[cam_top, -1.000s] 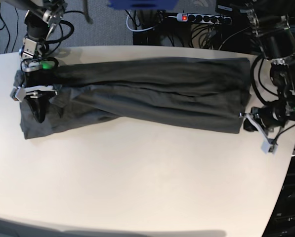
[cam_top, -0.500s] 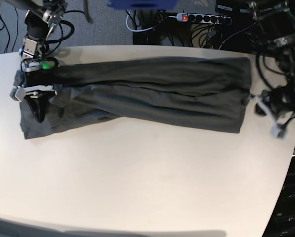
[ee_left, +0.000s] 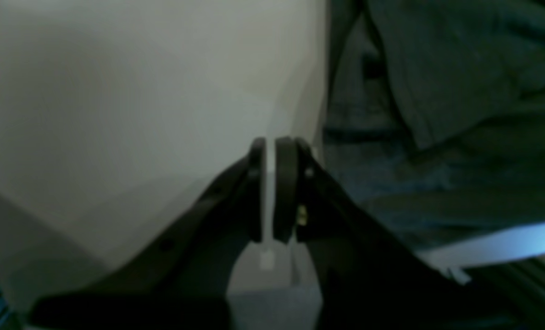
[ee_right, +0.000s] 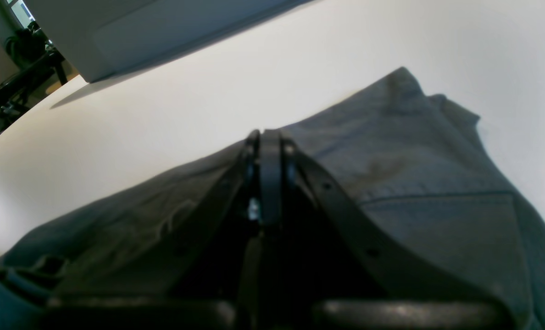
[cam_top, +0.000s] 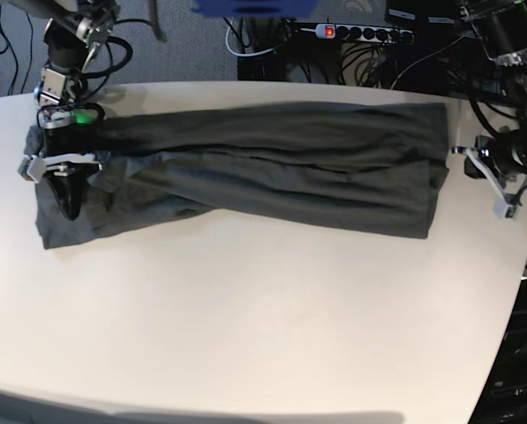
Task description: Fold the T-shirt properly
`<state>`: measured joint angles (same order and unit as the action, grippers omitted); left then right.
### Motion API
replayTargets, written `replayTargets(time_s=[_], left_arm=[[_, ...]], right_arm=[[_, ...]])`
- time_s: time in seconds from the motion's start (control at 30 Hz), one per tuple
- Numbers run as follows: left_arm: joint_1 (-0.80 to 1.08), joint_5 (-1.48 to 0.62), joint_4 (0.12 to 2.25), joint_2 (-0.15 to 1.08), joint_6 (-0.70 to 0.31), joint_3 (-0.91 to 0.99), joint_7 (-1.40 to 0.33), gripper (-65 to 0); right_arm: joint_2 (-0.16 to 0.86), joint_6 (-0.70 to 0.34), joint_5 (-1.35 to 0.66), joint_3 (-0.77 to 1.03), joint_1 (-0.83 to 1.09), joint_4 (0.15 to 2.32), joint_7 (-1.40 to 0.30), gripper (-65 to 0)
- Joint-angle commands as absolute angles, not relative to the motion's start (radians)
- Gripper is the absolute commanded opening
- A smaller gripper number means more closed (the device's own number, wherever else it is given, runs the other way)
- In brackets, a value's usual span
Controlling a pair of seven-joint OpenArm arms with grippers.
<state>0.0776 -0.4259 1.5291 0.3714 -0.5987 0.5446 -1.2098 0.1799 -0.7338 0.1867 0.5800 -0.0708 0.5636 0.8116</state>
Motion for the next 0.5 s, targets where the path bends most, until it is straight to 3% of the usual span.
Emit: replayTargets(time_s=[0.0, 0.13, 0.33, 0.47], left_arm=[[0.051, -0.441, 1.547, 0.39, -0.604, 0.536, -1.194, -60.8], [0.027, -0.44, 1.54, 0.389, -0.604, 0.527, -1.202, -58.0], [0.015, -0.441, 1.538, 0.392, -0.604, 0.529, -1.202, -31.0], [-0.005, -0.44, 1.537, 0.394, -0.63, 0.527, -1.202, -23.9]], right_arm=[[0.163, -0.696, 0.278, 0.575, -0.036, 0.521, 0.593, -64.3], [0.163, -0.696, 0.28, 0.573, -0.035, 0.521, 0.593, -64.3], [0.163, -0.696, 0.28, 0.573, -0.033, 0.521, 0.593, -64.3], [0.163, -0.696, 0.28, 0.573, -0.03, 0.519, 0.593, -64.3]])
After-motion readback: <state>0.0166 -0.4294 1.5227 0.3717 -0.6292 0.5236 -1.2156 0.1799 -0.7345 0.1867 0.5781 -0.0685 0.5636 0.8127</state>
